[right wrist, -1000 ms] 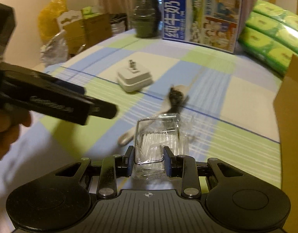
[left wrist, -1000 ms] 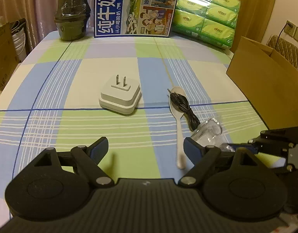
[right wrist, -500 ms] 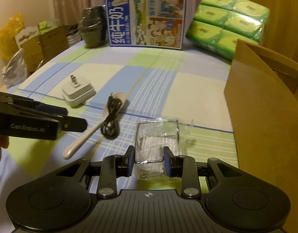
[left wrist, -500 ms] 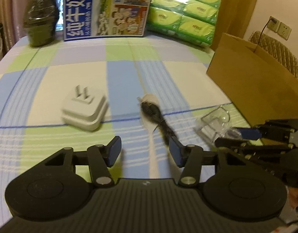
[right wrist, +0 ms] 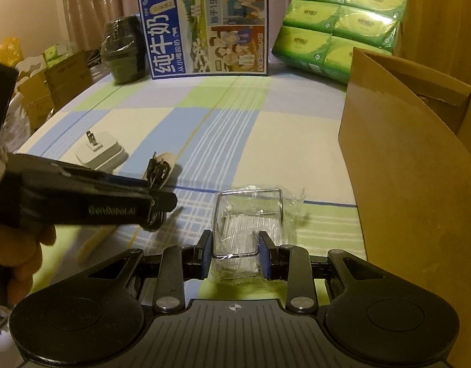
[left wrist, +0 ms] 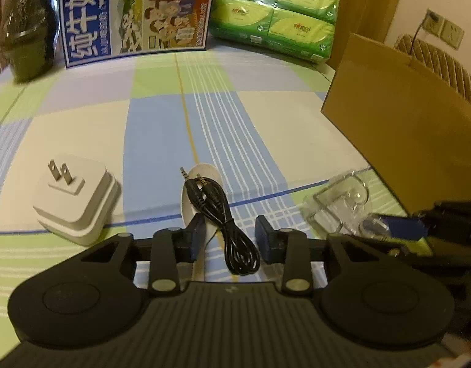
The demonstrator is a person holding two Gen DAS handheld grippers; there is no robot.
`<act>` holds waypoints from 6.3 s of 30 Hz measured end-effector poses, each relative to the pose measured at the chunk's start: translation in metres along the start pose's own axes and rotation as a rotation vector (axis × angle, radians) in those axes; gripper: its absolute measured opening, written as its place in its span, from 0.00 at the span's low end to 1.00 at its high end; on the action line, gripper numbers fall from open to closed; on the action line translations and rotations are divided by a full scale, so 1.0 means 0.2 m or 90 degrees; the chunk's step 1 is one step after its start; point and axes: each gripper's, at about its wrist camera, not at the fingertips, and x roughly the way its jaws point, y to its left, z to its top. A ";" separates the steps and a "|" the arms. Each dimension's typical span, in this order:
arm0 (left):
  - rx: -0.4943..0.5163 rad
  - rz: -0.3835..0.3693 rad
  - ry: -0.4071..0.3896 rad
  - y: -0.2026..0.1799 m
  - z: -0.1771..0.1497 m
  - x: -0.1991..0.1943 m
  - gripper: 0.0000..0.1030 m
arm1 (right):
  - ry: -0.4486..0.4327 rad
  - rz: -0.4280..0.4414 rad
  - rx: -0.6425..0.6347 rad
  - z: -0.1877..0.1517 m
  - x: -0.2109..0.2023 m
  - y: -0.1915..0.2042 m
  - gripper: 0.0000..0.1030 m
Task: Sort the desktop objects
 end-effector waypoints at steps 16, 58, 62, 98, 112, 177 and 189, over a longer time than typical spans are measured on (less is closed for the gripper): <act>-0.006 0.014 0.012 0.00 -0.10 -0.19 0.09 | 0.001 0.026 0.011 -0.01 -0.07 0.07 0.27; -0.099 0.012 -0.021 -0.33 -0.54 -0.96 0.09 | -0.082 0.027 0.049 -0.34 -0.84 0.27 0.27; -0.100 0.012 -0.028 -0.35 -0.55 -1.01 0.09 | -0.086 0.024 0.054 -0.36 -0.90 0.27 0.27; -0.038 -0.089 -0.078 -0.99 -0.43 -1.26 0.08 | -0.177 -0.102 0.109 -0.46 -1.57 -0.16 0.27; 0.001 -0.150 -0.077 -1.33 -0.27 -1.15 0.08 | -0.187 -0.148 0.125 -0.50 -1.70 -0.44 0.27; -0.021 -0.097 -0.068 -0.95 0.55 -0.23 0.27 | -0.087 -0.083 0.092 0.35 -0.69 -0.97 0.27; -0.044 -0.085 -0.074 -0.82 0.50 -0.30 0.46 | -0.123 -0.066 0.086 0.49 -0.62 -0.94 0.68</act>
